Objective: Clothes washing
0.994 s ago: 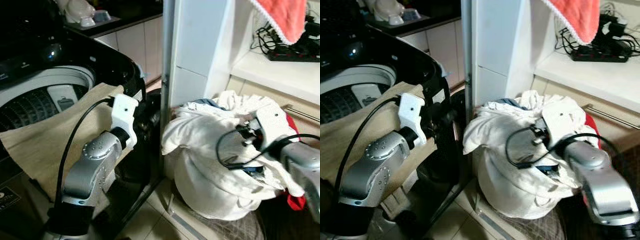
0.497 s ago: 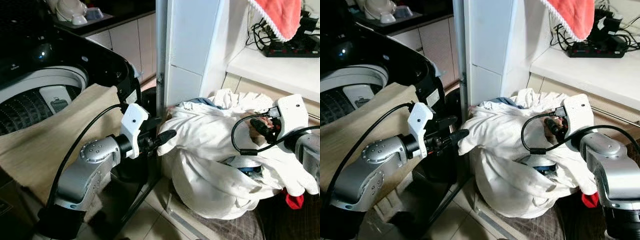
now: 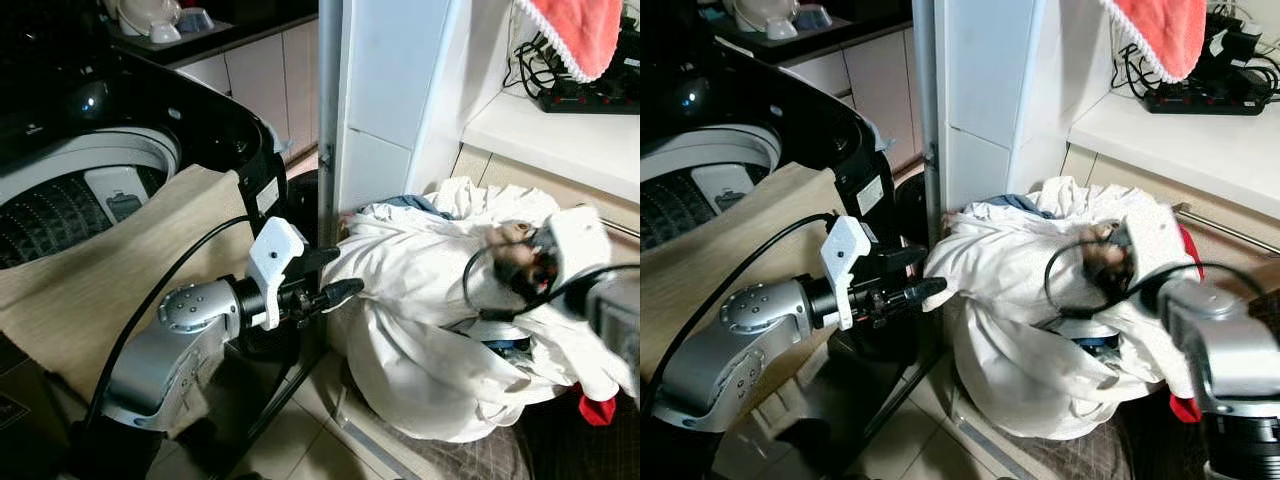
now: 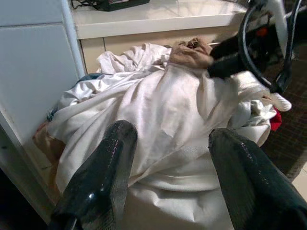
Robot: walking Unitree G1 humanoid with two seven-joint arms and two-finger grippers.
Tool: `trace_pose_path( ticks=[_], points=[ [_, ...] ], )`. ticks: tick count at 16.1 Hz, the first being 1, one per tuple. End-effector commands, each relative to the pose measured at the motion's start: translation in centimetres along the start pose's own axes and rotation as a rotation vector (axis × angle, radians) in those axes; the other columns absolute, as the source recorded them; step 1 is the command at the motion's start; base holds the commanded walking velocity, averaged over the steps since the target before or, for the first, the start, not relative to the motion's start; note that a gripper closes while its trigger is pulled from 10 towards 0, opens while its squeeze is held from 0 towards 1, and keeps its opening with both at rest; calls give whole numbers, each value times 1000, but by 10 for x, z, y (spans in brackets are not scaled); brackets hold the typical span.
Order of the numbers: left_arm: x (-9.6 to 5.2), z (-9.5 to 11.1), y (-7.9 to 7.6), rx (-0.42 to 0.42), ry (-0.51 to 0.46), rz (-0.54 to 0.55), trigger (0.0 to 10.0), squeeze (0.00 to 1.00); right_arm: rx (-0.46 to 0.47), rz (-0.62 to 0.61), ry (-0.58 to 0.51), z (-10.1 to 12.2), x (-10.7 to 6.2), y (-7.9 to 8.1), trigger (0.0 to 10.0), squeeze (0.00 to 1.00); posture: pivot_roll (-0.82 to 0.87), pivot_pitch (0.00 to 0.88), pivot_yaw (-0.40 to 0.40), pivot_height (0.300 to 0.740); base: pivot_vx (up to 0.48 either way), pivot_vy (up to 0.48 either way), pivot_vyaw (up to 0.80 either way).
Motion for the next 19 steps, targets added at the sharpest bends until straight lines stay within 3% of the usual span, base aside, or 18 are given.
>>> trace_pose_path(
  ticks=[1, 2, 3, 4, 10, 19],
  points=[
    [1, 5, -3, 30, 0, -24, 10000, 0, -26, 24, 20, -4, 1, 3, 10000, 0, -170, 0, 36, 740, 0, 0, 0],
    [0, 5, -5, 32, 3, -36, 10000, 0, -41, 38, 41, -8, 2, 5, 10000, 0, -168, 0, 34, 740, 0, 0, 0],
    [-1, 4, -7, 37, 10, -49, 10000, 0, -36, 46, 57, -12, 2, 6, 4667, 0, -167, 0, 34, 740, 0, 0, 0],
    [-1, 4, -8, 39, 13, -56, 10000, 0, -28, 53, 62, -14, 2, 7, 0, 0, -168, 0, 34, 740, 0, 0, 0],
    [0, 5, -6, 39, 11, -43, 10000, 0, 93, 50, -34, -9, 6, 1, 0, 0, -168, 0, 38, 740, 0, 0, 0],
    [-1, 6, 0, 43, 13, -7, 10000, 0, 157, 36, -95, -5, 8, -3, 0, 0, -166, 0, 40, 740, 0, 0, 0]
  ],
)
Point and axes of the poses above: a point about 5 cm out from each wrist's last joint towards the gripper, its own x axis pointing out of the wrist towards the gripper, its own z axis along the axis of the wrist's last joint, y = z × x, the point moved 3 cm from there along x, pointing out of the wrist towards the gripper, and after that the axes turned 6 degrees about -x, right-handed, at the moved point
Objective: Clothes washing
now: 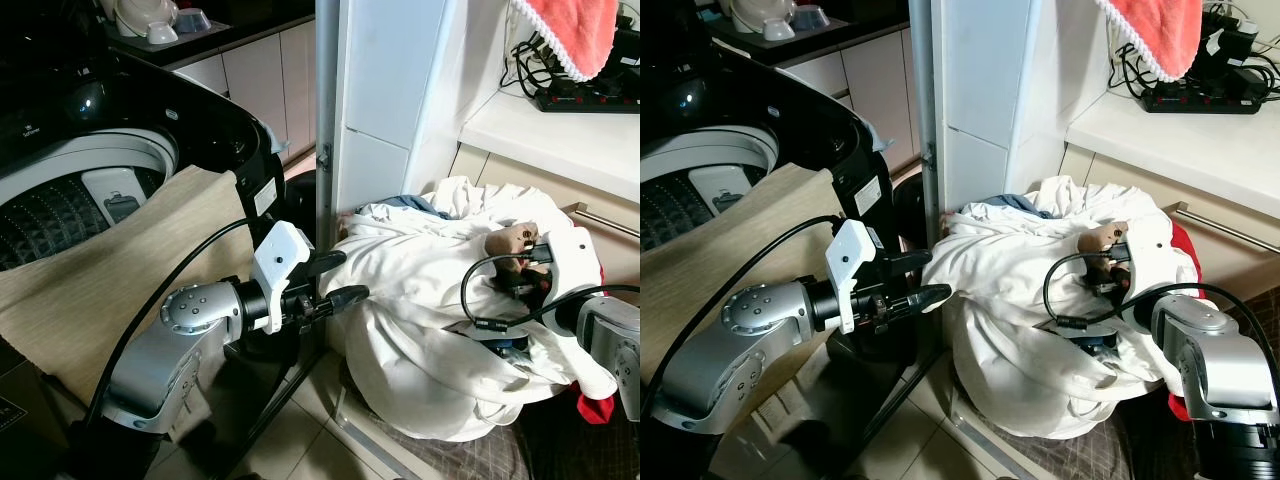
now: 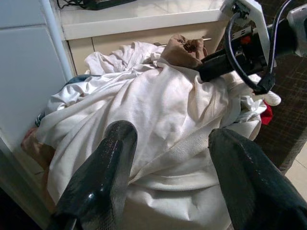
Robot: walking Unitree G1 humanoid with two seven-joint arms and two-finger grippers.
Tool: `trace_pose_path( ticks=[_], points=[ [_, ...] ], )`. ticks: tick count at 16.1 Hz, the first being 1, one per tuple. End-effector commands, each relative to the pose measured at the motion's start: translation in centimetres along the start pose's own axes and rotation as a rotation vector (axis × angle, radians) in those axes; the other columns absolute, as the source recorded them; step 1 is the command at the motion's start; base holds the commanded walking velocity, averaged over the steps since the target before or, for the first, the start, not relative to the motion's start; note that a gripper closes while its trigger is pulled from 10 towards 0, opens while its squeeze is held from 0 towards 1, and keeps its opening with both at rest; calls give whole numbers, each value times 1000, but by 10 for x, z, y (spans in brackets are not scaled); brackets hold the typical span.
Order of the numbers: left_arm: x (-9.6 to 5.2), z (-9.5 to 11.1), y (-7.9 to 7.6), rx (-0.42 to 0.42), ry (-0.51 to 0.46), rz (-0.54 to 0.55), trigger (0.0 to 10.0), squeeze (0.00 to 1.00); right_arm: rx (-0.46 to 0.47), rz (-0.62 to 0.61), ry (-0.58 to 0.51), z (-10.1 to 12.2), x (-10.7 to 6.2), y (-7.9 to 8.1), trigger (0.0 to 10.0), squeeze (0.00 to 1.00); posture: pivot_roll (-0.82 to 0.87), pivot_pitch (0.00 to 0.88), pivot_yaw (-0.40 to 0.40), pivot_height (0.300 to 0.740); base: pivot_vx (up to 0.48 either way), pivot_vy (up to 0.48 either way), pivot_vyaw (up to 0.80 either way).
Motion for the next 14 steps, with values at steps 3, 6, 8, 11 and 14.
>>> trace_pose_path(
  ticks=[3, 6, 8, 11, 14],
  points=[
    [0, 7, 12, -6, -24, 72, 10000, 0, 194, 52, -183, 32, -5, 0, 0, 0, -166, 0, 37, 740, 0, 0, 0],
    [2, 20, 19, -7, -95, 118, 10000, 0, 327, 131, -332, 59, -14, 4, 0, 0, -172, 0, 38, 740, 0, 0, 0],
    [8, 41, 20, -24, -208, 128, 10000, 0, 454, 204, -459, 84, -25, 4, 0, 0, -175, 0, 39, 740, 0, 0, 0],
    [20, 60, 10, -59, -301, 56, 10000, 251, 543, 282, -559, 106, -36, 8, 0, 0, -183, 0, 41, 740, 0, 0, 0],
    [33, 74, -5, -126, -356, -50, 10000, 1000, 592, 399, -628, 126, -48, 21, 0, 0, -190, 0, 37, 740, 0, 0, 0]
  ],
)
Point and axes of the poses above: a point about 5 cm out from each wrist's last joint towards the gripper, its own x axis pointing out of the wrist towards the gripper, its own z axis along the axis of the wrist's last joint, y = z × x, the point moved 3 cm from there along x, pointing out of the wrist towards the gripper, and after that the axes turned 6 degrees about -x, right-handed, at the moved point
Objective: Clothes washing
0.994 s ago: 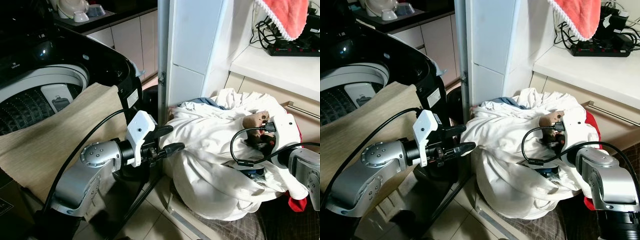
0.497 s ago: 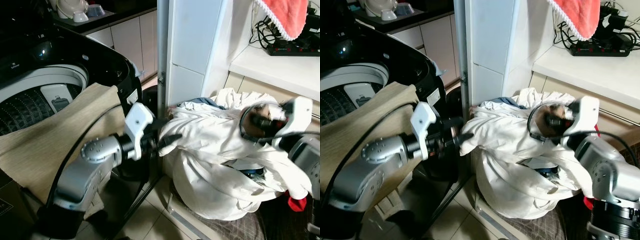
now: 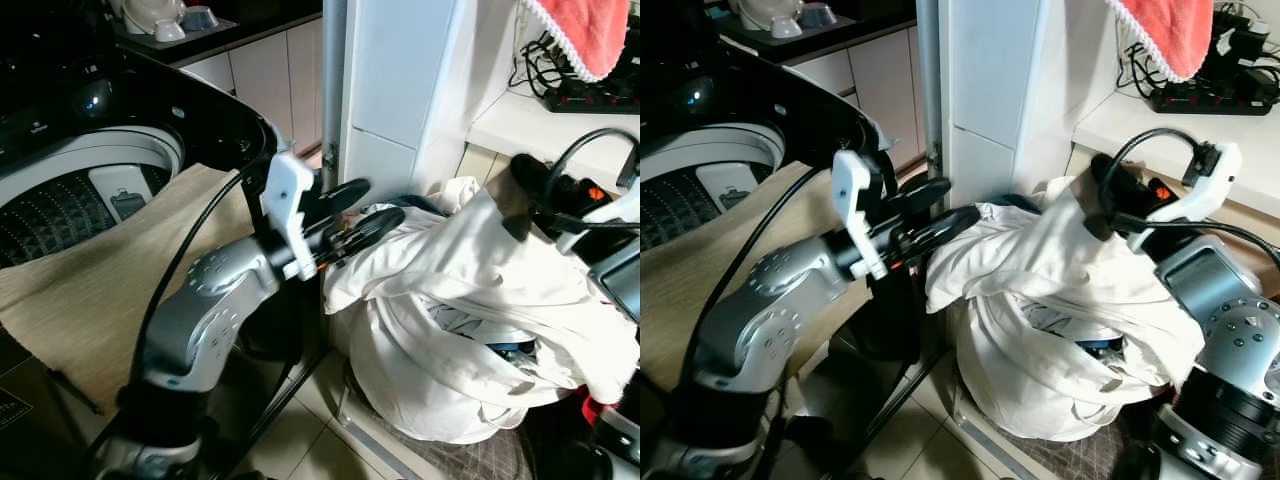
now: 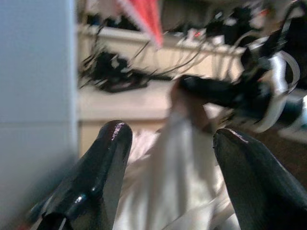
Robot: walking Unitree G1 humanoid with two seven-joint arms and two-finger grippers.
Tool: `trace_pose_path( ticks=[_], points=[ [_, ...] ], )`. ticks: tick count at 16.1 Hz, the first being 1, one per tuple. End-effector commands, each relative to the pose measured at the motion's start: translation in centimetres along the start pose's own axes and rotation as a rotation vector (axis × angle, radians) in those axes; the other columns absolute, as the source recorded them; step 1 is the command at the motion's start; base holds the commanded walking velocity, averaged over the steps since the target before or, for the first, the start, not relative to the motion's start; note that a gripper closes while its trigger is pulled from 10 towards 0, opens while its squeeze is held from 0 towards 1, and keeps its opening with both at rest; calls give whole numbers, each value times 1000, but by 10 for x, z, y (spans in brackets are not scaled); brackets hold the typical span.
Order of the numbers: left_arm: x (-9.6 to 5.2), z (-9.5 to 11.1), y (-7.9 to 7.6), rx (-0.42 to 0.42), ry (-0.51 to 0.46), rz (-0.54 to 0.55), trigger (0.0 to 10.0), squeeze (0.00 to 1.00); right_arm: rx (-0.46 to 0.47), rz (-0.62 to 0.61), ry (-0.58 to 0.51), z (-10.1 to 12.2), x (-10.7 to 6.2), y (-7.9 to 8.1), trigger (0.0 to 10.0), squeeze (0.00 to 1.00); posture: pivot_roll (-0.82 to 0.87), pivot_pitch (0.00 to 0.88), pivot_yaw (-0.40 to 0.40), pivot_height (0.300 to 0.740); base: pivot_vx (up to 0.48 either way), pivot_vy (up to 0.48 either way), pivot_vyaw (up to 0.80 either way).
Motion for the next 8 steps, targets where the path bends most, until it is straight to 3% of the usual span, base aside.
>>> trace_pose_path(
  ticks=[1, 4, 6, 8],
  points=[
    [5, 1, -3, -18, -5, -26, 10000, 1000, -12, 54, -34, 11, 0, 14, 0, 0, -192, 0, 37, 740, 0, 0, 0],
    [22, -1, -14, -26, -6, -78, 10000, 1000, 51, 113, -61, 15, 4, 28, 0, 0, -191, 0, 33, 740, 0, 0, 0],
    [32, -7, -16, -7, 14, -66, 10000, 1000, 83, 152, -66, 16, 7, 39, 0, 0, -199, 0, 37, 740, 0, 0, 0],
    [46, -6, -14, -17, -29, -30, 10000, 1000, 129, 216, -82, 18, 10, 55, 0, 0, -204, 0, 35, 740, 0, 0, 0]
  ],
)
Point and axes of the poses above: a point about 5 cm out from each wrist's last joint towards the gripper, its own x axis pointing out of the wrist towards the gripper, its own z axis along the axis of the wrist's last joint, y = z × x, the point moved 3 cm from there along x, pointing out of the wrist towards the gripper, and after that the axes turned 6 degrees about -x, right-handed, at the moved point
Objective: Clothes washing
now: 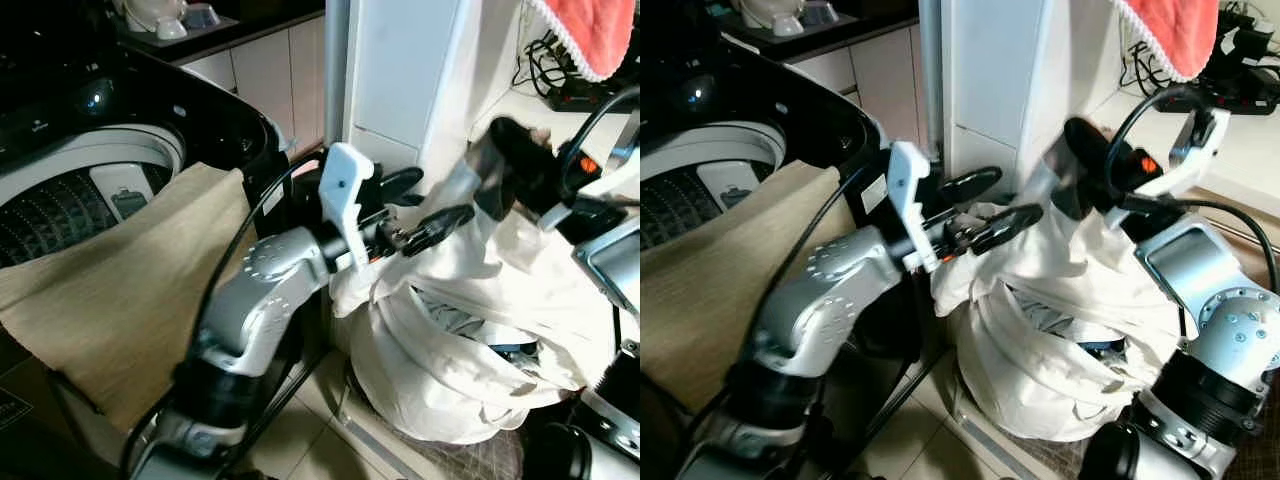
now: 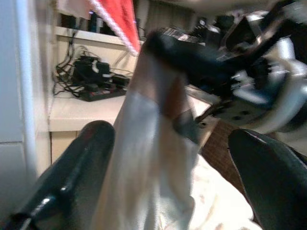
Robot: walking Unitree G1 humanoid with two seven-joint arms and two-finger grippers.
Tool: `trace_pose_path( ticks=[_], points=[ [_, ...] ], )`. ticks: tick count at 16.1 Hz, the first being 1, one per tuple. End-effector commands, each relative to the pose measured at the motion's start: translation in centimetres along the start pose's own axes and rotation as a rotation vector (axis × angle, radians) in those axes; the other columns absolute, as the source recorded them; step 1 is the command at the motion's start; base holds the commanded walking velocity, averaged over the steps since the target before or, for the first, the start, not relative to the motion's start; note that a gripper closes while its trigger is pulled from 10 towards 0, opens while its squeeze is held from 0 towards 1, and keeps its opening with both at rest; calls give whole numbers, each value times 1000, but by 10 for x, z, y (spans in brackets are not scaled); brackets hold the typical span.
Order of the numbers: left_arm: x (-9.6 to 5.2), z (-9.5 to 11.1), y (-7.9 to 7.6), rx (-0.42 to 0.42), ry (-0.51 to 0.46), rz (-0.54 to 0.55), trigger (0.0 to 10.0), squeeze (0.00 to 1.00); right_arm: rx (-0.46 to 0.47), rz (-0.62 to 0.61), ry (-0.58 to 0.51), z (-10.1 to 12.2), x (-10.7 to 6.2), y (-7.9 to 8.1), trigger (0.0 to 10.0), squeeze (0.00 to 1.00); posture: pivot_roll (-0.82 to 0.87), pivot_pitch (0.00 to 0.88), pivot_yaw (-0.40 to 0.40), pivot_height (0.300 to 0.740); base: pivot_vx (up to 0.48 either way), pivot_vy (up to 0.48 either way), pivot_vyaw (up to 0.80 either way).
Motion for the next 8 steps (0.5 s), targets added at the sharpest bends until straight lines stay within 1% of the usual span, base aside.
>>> trace_pose_path(
  ticks=[1, 2, 3, 5, 6, 8],
  points=[
    [6, 7, -1, 2, -33, -2, 10000, 1000, 2, 66, -19, 5, 3, 17, 0, 0, -205, 0, 31, 740, 0, 0, 0],
    [8, 8, -2, -6, -41, -10, 10000, 925, 9, 71, -18, 5, 4, 18, 0, 0, -205, 0, 31, 740, 0, 0, 0],
    [11, 7, -4, -25, -47, -18, 10000, 0, 16, 82, -11, 3, 5, 21, 0, 0, -207, 0, 31, 740, 0, 0, 0],
    [20, -6, 1, 18, -18, 27, 10000, 0, 29, 100, -10, 3, 7, 27, 0, 0, -214, 0, 31, 740, 0, 0, 0],
    [22, -10, 1, 33, -9, 25, 10000, 0, 33, 101, -11, 5, 7, 28, 0, 0, -215, 0, 30, 740, 0, 0, 0],
    [23, -19, -6, 20, 10, -28, 10000, 0, 36, 99, -13, 7, 5, 29, 0, 0, -217, 0, 31, 740, 0, 0, 0]
  ],
)
Point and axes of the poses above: a point about 5 cm out from each wrist's last joint towards the gripper, its own x axis pointing out of the wrist towards the gripper, its own z axis along the axis of the wrist's last joint, y = z × x, the point moved 3 cm from there along x, pointing out of the wrist towards the gripper, and after that the axes turned 6 degrees about -x, right-handed, at the moved point
